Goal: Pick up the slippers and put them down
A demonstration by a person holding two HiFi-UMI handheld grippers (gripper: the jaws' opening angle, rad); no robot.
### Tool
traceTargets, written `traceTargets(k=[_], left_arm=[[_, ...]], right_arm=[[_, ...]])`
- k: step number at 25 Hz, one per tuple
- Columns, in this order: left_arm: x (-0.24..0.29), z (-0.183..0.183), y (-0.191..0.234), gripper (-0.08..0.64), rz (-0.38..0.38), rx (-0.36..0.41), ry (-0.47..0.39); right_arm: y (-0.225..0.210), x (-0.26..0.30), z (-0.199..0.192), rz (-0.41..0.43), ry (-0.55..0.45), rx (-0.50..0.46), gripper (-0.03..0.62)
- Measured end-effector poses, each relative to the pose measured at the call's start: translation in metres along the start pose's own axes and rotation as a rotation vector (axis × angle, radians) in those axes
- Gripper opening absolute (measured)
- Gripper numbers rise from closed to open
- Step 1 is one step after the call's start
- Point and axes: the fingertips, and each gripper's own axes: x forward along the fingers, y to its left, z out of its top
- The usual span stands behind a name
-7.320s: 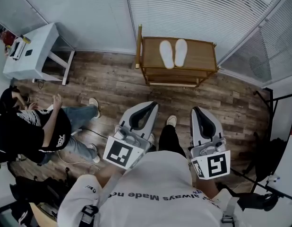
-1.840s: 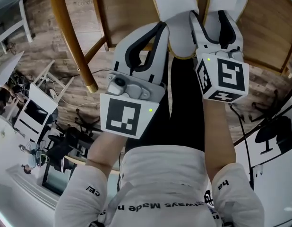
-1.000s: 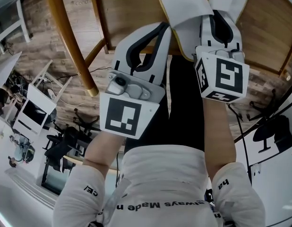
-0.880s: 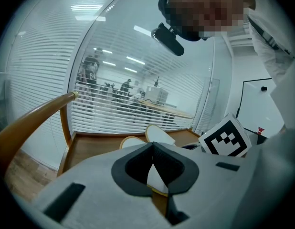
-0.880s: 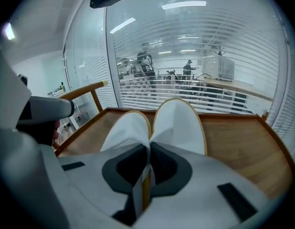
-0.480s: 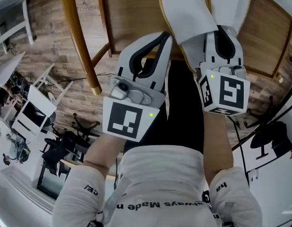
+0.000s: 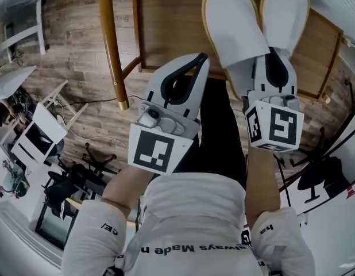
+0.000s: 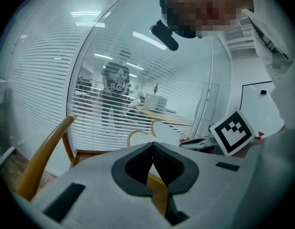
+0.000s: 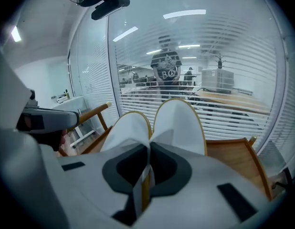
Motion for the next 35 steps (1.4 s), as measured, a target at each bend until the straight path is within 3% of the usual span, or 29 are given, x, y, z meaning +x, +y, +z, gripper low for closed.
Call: traceTargets(k=[8, 35], left_arm=[[-0.021, 0.043, -0.002, 0.011, 0.019, 0.013, -0.032], [-0.115, 0.256, -0.062, 0.011, 0.066, 0.077, -0.267]], right_arm=[[0.001, -0.03, 0.044, 0.012, -0.027, -0.024, 0.021], [0.013, -0.188, 0.262, 0.107, -0.229, -0.083, 0.021]])
